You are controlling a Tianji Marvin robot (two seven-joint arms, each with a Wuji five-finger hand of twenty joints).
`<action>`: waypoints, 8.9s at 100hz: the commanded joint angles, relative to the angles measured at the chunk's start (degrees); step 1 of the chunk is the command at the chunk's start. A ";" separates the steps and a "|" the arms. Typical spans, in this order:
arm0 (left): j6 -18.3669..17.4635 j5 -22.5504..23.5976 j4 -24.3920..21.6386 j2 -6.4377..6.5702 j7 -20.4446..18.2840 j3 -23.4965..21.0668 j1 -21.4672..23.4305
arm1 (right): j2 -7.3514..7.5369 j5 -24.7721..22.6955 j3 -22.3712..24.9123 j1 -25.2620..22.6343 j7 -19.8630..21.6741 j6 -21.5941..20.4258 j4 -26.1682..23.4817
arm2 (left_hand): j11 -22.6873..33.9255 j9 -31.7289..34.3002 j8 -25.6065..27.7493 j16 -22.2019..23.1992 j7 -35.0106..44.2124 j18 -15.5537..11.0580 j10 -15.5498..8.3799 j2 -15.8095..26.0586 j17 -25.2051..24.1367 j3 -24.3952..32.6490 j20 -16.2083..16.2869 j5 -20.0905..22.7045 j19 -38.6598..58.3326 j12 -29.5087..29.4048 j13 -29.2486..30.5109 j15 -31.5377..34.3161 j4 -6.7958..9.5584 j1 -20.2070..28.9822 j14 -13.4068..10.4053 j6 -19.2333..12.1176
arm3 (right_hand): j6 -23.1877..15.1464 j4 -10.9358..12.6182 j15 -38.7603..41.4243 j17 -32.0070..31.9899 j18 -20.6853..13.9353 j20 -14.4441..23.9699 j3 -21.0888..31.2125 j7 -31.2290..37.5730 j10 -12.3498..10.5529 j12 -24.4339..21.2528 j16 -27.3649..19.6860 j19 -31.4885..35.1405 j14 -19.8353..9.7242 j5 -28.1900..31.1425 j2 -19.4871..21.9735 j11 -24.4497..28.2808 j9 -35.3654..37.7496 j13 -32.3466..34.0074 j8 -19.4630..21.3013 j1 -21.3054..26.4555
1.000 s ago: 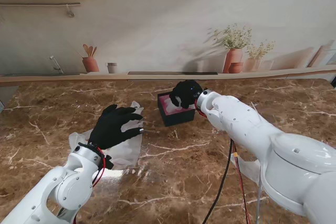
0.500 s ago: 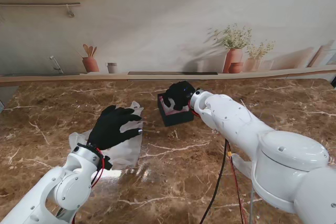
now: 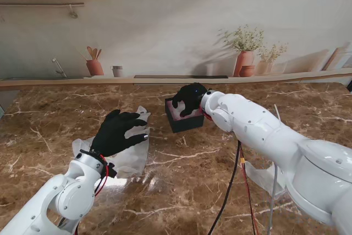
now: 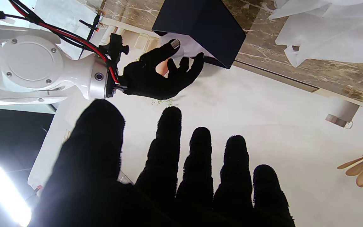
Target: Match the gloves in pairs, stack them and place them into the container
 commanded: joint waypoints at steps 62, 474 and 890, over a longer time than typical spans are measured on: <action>0.25 0.03 0.74 -0.09 0.68 1.66 -0.80 | 4.98 -6.16 13.00 -7.04 -11.55 -1.32 -7.67 | -1.34 -1.69 0.16 -0.56 0.43 -1.70 -0.92 3.08 -0.38 -3.18 0.95 -0.85 -2.18 -0.72 -2.06 -1.39 1.22 2.04 -2.54 -0.70 | -3.45 -5.35 15.08 8.89 -2.07 1.92 8.33 30.87 -2.46 14.59 6.62 8.73 -4.40 9.41 -2.67 11.79 20.15 12.82 -11.09 12.34; -0.58 -0.81 0.64 -0.49 2.17 5.57 -2.98 | 10.03 -10.50 62.54 -66.59 -2.98 34.18 -61.20 | -1.61 -1.59 0.07 -0.64 -0.13 1.22 -0.56 2.01 -0.73 -7.35 3.68 -1.73 -3.13 -0.90 -2.57 -2.07 1.73 4.08 -2.20 0.51 | -2.01 -6.10 32.20 12.32 -0.11 5.49 5.17 30.49 -2.73 31.29 15.01 24.68 -2.67 11.42 -4.15 23.72 27.92 17.22 4.47 14.25; 4.62 -19.27 -8.80 -1.36 -4.74 4.24 1.90 | 10.04 -23.34 54.07 -71.26 -25.22 17.77 -75.21 | 7.92 4.28 22.72 18.29 14.06 12.00 -2.41 -5.86 -2.19 -6.37 21.57 -22.91 26.57 19.44 5.65 11.09 2.61 1.52 5.46 -3.77 | -1.44 -4.17 28.35 -7.00 -1.27 12.93 7.70 30.38 -2.28 37.43 15.35 10.69 -4.71 12.06 4.85 23.22 11.06 -5.08 13.53 10.44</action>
